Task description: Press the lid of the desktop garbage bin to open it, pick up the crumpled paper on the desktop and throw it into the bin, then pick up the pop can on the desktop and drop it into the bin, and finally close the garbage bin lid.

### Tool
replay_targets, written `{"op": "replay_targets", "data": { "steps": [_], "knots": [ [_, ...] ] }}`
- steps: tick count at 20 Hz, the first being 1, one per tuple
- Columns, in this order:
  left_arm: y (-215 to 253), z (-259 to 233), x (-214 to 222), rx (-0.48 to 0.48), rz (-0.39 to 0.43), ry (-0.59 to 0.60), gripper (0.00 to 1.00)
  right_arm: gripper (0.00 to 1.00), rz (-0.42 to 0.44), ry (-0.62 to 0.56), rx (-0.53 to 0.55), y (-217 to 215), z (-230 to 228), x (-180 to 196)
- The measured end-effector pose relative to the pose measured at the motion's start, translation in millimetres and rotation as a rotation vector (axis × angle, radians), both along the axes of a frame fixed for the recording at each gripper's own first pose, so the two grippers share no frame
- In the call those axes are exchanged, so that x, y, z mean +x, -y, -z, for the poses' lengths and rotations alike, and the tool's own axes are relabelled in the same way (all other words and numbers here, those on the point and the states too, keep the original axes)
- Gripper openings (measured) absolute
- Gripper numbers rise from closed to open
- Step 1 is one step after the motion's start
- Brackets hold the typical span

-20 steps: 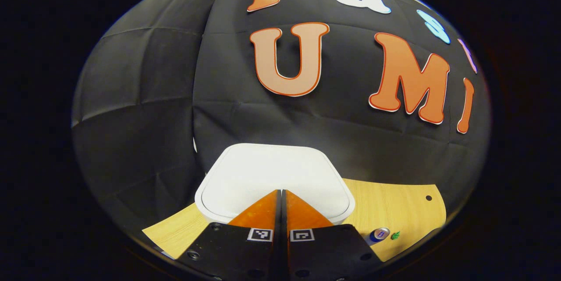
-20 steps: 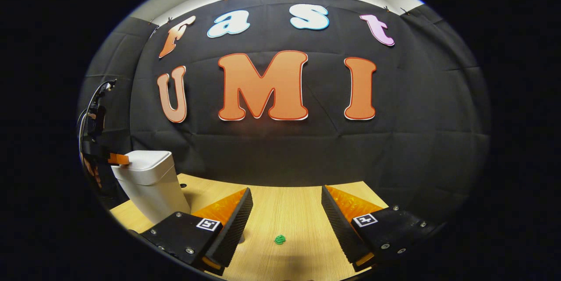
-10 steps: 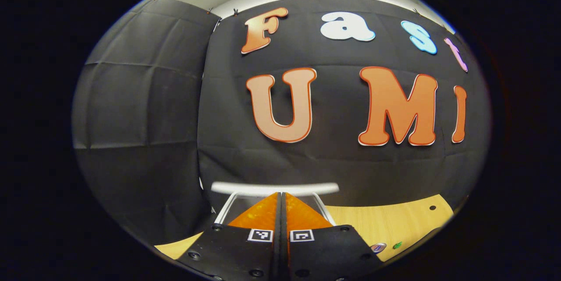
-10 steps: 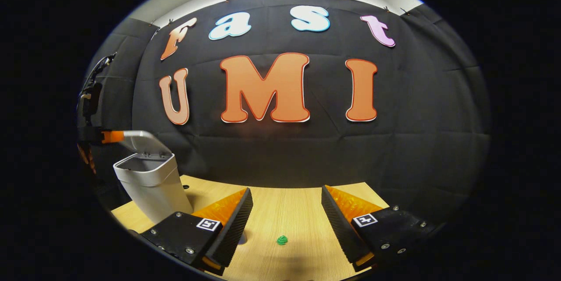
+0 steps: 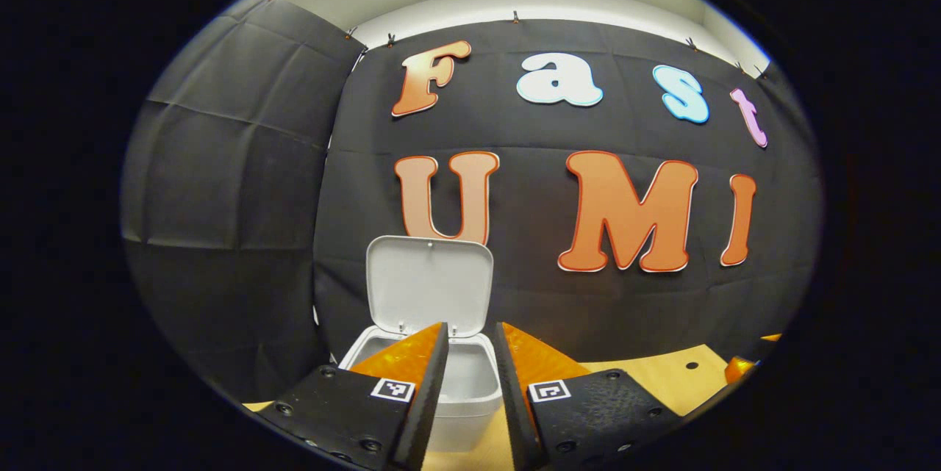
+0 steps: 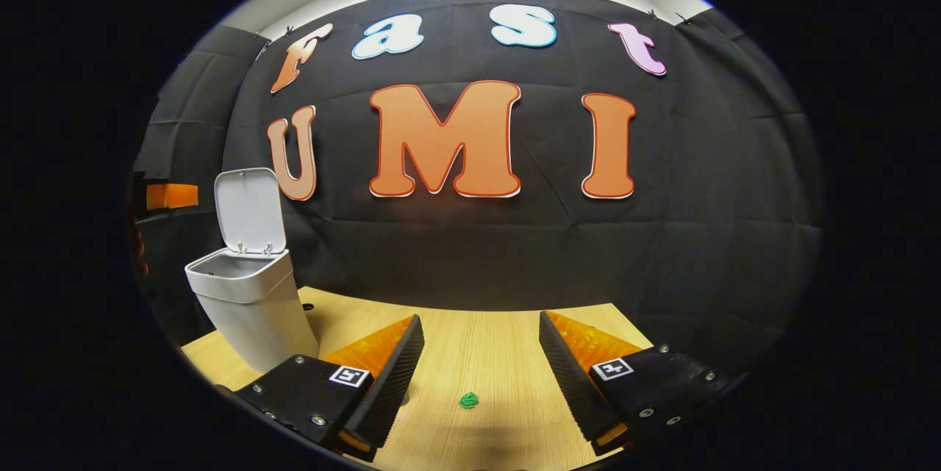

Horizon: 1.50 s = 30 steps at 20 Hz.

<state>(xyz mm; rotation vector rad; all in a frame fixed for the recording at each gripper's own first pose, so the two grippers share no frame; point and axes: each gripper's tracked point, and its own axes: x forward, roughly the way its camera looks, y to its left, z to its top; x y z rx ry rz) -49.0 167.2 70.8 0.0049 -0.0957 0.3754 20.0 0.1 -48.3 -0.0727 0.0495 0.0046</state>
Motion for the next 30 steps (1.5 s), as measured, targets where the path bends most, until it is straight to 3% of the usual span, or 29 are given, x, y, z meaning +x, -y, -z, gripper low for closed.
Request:
{"op": "replay_targets", "data": {
  "steps": [3,5,9,16,22,27,30],
  "knots": [
    [19,0,-6,-0.006,0.029,-0.003,0.70,0.94,-0.009,-0.005,-0.007,0,7,7],
    [31,-5,-10,0.008,0.046,0.003,0.74,0.94,-0.016,-0.019,-0.019,0,18,13],
    [58,-15,-17,0.046,0.093,0.028,0.75,0.94,-0.041,-0.070,-0.050,-2,50,28],
    [86,-47,-40,0.109,0.113,0.108,0.86,0.94,-0.053,-0.193,-0.039,-1,121,59],
    [88,-44,-56,0.159,0.069,0.065,0.86,0.95,-0.068,-0.354,-0.067,-4,198,83],
    [87,-42,-70,0.191,0.029,0.038,0.86,0.94,-0.052,-0.432,-0.085,-1,237,96],
    [85,-39,-73,0.202,0.012,0.020,0.85,0.88,-0.039,-0.476,-0.090,0,257,103]
  ]
}}
